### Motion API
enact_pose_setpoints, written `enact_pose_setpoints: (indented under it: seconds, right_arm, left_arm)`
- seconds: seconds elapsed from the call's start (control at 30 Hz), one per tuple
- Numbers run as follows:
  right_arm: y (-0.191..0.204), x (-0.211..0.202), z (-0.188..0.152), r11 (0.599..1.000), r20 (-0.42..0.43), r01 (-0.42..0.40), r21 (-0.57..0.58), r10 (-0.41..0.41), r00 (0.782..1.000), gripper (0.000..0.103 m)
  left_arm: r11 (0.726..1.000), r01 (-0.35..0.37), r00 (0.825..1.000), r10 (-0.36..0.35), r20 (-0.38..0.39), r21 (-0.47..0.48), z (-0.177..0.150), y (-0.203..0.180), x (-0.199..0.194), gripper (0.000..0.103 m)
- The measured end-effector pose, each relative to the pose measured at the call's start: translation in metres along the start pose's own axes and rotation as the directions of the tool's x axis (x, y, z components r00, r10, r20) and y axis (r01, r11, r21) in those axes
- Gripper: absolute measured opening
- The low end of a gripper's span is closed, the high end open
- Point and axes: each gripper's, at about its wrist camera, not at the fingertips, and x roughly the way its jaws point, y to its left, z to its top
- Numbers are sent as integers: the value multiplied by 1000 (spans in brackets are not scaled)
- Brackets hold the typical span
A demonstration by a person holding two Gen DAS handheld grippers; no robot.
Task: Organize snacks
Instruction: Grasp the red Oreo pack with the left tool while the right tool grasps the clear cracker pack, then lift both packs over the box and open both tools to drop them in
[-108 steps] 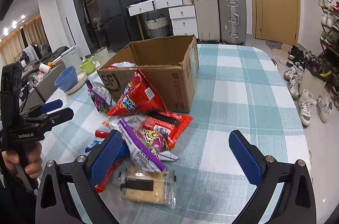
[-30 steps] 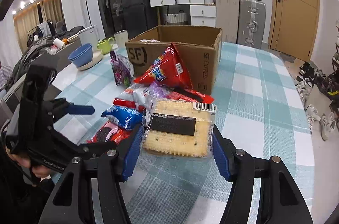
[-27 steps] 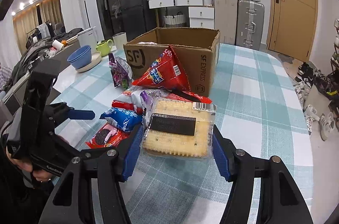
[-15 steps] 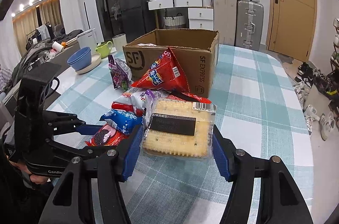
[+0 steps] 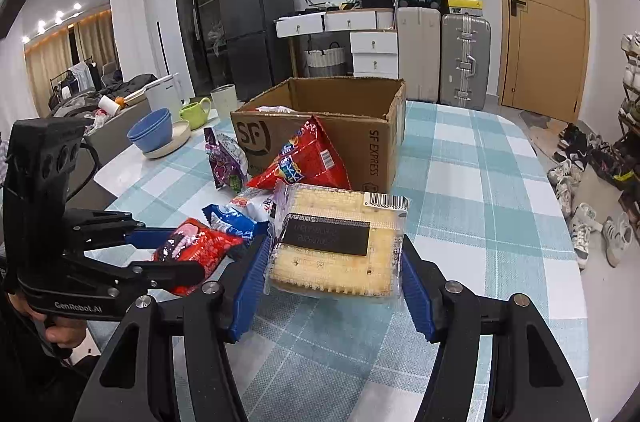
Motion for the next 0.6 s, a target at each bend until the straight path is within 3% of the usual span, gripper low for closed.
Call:
enact_pose_setpoints:
  seconds: [0.23,0.6]
  right_arm:
    - [1,-5,3,1000,32,-1,8,1,999,62]
    - [1,-7,11,1000,71,8,9,-8,997,63]
  left_arm:
    - [999,-18,999,19,47,-27,5,12,-37,41]
    - [996,-55,992,62,108,-69,19,37,-59,41]
